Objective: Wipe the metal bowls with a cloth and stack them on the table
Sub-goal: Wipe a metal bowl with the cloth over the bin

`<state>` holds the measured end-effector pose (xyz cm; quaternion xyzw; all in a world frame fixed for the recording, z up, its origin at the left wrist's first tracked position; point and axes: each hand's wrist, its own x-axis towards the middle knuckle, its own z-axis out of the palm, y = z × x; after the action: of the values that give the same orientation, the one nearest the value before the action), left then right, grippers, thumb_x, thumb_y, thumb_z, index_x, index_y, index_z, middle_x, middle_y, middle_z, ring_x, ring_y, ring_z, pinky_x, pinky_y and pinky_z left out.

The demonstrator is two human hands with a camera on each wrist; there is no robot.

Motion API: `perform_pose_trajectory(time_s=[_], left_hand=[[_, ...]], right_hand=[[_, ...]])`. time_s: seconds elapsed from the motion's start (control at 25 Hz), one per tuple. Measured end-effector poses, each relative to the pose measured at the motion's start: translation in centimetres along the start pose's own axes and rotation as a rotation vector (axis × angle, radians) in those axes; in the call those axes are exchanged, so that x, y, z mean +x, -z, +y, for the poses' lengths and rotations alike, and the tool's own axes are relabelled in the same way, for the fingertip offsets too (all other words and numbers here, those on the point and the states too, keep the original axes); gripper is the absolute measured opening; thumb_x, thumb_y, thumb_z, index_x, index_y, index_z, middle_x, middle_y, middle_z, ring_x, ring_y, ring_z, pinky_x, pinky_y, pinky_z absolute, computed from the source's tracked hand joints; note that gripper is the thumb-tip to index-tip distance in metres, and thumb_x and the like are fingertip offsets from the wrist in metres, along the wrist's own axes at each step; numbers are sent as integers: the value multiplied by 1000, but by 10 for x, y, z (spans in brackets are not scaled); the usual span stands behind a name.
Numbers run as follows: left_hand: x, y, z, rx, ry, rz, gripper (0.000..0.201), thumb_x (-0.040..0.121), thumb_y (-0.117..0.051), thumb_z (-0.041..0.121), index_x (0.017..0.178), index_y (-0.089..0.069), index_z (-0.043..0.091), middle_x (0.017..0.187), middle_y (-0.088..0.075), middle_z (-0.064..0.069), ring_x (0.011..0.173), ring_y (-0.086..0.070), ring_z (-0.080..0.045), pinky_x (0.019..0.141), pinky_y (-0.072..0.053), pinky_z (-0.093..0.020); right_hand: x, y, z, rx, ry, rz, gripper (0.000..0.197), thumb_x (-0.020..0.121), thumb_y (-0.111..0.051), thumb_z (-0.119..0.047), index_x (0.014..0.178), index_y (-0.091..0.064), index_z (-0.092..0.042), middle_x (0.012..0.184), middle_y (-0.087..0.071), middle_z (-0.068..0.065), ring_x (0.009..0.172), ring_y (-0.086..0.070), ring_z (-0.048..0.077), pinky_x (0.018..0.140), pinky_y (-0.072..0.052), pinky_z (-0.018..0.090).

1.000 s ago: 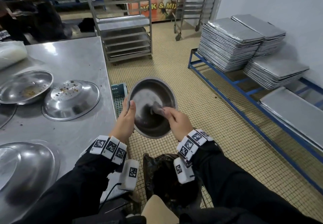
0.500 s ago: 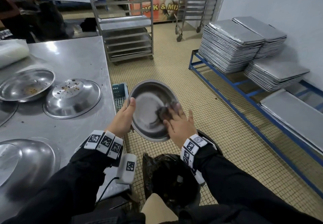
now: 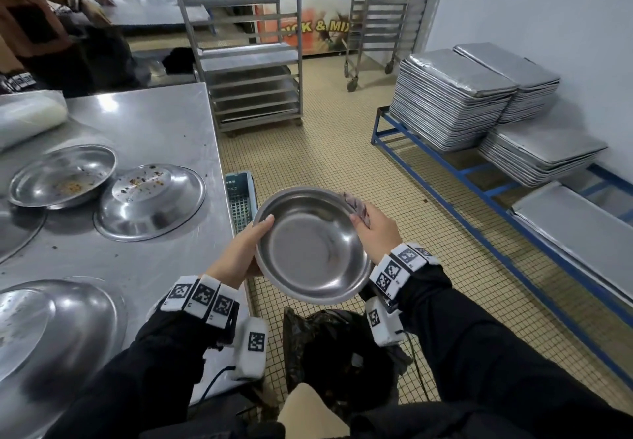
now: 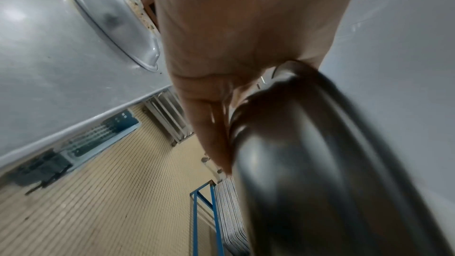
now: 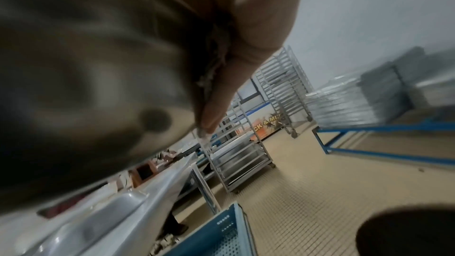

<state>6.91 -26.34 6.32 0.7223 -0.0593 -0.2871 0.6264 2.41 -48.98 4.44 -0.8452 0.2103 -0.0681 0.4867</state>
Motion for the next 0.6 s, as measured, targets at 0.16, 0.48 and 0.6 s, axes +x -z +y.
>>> perform_pose_trajectory(time_s=[0.16, 0.48, 0.6], left_hand=[[-3, -4, -5, -25, -173, 107, 38, 96, -53, 27, 133, -46, 19, 110, -64, -10, 90, -68, -19, 69, -57, -24], [-8, -10, -5, -138, -290, 315, 36, 98, -48, 9, 130, -47, 24, 107, -59, 5, 100, -62, -10, 74, -50, -17], [-3, -1, -6, -117, -278, 325, 31, 103, -42, 22, 134, -43, 23, 99, -62, 6, 71, -66, 6, 55, -49, -8]], right_hand=[[-8, -21, -5, 189, -70, 231, 22, 98, -47, -25, 113, -54, -10, 89, -62, -4, 71, -57, 1, 52, -38, 11], [-31, -30, -11, 199, 54, 234, 27, 100, -40, -30, 123, -52, -23, 101, -58, -11, 85, -54, -5, 71, -43, 11], [-29, -31, -2, -46, 224, 282, 35, 98, -45, -23, 130, -52, -13, 122, -50, 4, 101, -49, 6, 82, -42, 11]])
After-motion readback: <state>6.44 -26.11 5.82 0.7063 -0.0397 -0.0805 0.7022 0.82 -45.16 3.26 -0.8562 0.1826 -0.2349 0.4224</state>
